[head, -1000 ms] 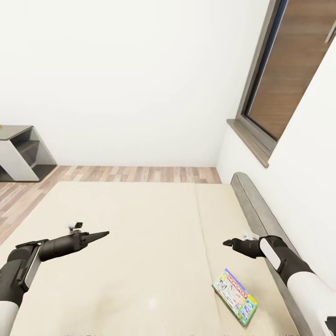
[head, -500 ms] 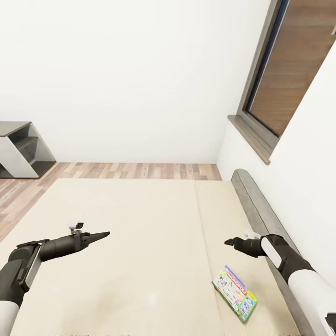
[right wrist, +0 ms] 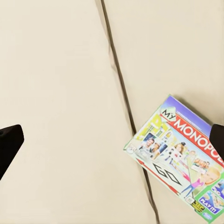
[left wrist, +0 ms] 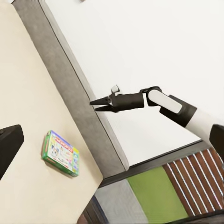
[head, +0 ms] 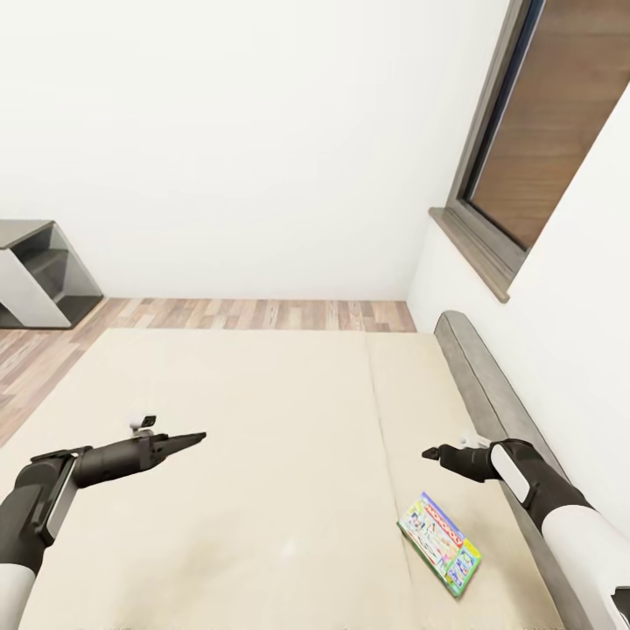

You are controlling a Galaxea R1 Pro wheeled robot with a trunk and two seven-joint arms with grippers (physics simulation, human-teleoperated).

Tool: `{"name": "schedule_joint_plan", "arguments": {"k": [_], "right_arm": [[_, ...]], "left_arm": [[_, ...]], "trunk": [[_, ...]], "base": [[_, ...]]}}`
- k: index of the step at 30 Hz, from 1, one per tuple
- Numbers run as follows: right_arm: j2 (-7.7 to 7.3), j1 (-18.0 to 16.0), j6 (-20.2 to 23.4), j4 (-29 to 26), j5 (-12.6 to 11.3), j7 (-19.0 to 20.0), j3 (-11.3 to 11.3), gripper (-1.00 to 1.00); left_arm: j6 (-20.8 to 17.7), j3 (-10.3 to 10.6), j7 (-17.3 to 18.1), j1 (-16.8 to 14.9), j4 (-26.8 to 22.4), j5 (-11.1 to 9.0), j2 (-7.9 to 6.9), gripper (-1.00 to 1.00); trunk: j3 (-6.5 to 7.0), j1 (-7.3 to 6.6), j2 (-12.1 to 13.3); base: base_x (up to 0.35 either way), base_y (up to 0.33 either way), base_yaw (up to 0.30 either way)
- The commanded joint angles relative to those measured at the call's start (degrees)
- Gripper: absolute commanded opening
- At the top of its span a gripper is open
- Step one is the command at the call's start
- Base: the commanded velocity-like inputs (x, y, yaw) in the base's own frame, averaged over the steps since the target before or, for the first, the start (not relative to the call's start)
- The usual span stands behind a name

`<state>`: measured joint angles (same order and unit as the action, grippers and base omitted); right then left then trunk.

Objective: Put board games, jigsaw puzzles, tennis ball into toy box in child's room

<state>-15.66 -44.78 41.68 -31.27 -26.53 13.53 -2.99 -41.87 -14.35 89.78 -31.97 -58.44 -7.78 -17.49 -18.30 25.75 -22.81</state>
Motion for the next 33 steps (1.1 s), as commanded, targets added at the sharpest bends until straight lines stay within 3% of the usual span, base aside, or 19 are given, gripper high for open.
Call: {"name": "schedule_joint_plan", "arguments": {"k": [1, 5, 8, 10, 15, 33], "right_arm": [[-0.09, -0.04, 0.14, -0.06, 0.08, 0.2, -0.26, 1.0], [-0.13, -0.04, 0.15, -0.1, 0.08, 0.24, -0.26, 1.0], [-0.15, -0.04, 0.15, -0.24, 0.08, 0.28, -0.27, 1.0], [-0.17, -0.04, 0.15, -0.32, 0.05, 0.32, -0.23, 1.0], [-0.16, -0.04, 0.17, -0.46, 0.0, 0.35, -0.14, 1.0], [-0.33, -1.98, 0.73, -0.73, -0.09, 0.45, -0.18, 1.0]], "left_arm": [[-0.62, 0.02, 0.22, 0.08, -0.74, 0.02, 0.01, 1.0], [-0.96, 0.19, 0.22, 1.63, -4.94, -0.05, 0.05, 1.0], [-2.17, 0.72, 0.22, 4.12, -11.28, -0.15, 0.3, 1.0], [-4.01, 1.1, 0.22, 5.64, -15.77, -0.18, 0.83, 1.0], [-6.31, 1.47, 0.22, 7.0, -20.81, -0.14, 2.43, 1.0], [-6.99, 1.68, 0.22, 7.7, -23.19, -0.22, 2.9, 1.0]], "trunk": [[-0.2, 0.03, -0.11], [-0.58, 0.03, -0.11], [-0.86, 0.03, -0.11], [-1.05, 0.03, -0.11], [-1.52, 0.03, -0.11], [-3.22, 0.03, -0.11]], "base": [[0.0, 0.0, 0.0], [0.0, 0.0, 0.0], [0.0, 0.0, 0.0], [0.0, 0.0, 0.0], [0.0, 0.0, 0.0], [0.0, 0.0, 0.0]]}}
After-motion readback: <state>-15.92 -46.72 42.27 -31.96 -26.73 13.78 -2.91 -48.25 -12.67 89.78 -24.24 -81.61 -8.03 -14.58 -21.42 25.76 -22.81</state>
